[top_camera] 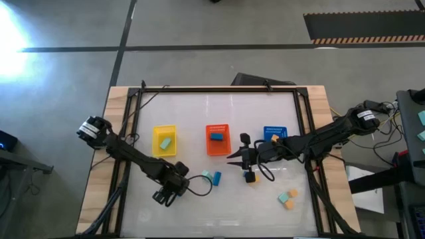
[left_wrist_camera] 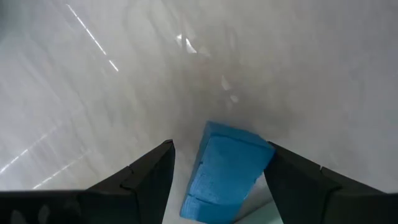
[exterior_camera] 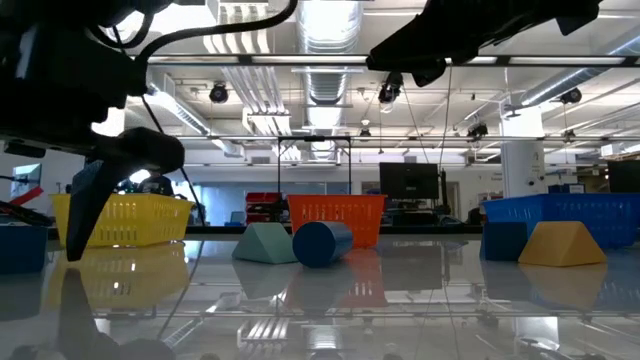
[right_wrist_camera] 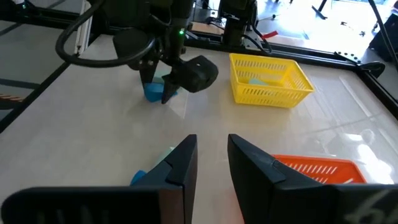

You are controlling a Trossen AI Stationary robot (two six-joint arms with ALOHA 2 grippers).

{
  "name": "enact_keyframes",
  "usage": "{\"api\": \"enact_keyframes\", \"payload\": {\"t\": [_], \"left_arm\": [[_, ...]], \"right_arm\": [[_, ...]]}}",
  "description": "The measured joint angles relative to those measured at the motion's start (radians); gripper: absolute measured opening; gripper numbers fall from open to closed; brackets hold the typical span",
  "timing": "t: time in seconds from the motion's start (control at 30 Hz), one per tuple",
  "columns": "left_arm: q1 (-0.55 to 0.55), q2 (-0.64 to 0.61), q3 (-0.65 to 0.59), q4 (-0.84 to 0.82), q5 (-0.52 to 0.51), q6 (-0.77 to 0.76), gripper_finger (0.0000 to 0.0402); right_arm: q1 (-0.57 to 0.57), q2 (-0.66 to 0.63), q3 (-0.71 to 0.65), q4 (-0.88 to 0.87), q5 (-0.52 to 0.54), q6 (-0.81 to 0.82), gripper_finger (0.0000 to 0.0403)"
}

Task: Sort & place blocks by color
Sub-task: Put the blue block into the orange bin

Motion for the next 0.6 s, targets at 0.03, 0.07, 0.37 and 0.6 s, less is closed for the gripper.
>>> {"api": "enact_keyframes", "payload": {"t": [0.03,0.07,0.37,0.6], "left_arm": [[-0.001,0.002,0.000,0.000,0.000,0.000,0.0221],[-0.002,0.003,0.000,-0.001,-0.001,0.000,0.0221],[-0.005,0.003,0.000,-0.001,-0.012,-0.002,0.0184],[0.002,0.000,0.026,-0.003,-0.022,-0.008,0.0117]], "right_arm": [[0.000,0.000,0.000,0.000,0.000,0.001,0.0082],[0.000,0.000,-0.001,0.001,0.000,0.001,0.0084],[0.000,0.000,-0.009,0.000,0.000,0.003,0.0080],[0.000,0.000,-0.017,0.000,0.000,0.002,0.0076]]}}
